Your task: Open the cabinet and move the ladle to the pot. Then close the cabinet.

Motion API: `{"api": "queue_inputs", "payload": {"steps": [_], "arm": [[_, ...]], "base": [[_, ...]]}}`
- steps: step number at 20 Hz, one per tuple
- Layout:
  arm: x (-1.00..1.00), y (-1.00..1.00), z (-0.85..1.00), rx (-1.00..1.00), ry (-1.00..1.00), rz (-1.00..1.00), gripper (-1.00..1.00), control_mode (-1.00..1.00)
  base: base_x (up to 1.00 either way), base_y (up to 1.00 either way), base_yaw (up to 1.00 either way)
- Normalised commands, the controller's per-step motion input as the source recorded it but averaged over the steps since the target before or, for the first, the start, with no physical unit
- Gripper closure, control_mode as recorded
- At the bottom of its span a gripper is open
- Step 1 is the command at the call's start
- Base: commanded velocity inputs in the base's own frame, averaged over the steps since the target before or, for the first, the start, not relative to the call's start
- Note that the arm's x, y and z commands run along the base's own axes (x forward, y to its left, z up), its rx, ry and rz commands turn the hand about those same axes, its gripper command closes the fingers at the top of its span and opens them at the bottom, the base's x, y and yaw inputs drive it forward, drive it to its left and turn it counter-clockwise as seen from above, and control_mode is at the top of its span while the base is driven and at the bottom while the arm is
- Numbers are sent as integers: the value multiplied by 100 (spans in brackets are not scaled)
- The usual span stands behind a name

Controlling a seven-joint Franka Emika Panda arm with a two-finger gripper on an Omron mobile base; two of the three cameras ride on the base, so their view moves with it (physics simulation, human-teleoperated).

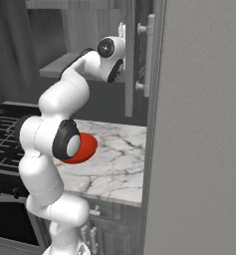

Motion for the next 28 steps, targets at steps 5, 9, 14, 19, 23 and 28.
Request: {"api": "queue_inputs", "payload": {"steps": [5,9,14,19,23,28], "arm": [[29,-2,-9,8,0,2,100,-100],[12,0,-6,6,0,0,100,-100],[3,0,-11,1,-5,0,100,-100],[-36,0,-4,0,-18,0,100,-100],[-89,3,0,-1,-28,-4,100,-100],[-97,0,3,-3,-30,-5,100,-100]], "base": [[0,0,0],[0,0,0],[0,0,0],[0,0,0],[0,0,0],[0,0,0]]}}
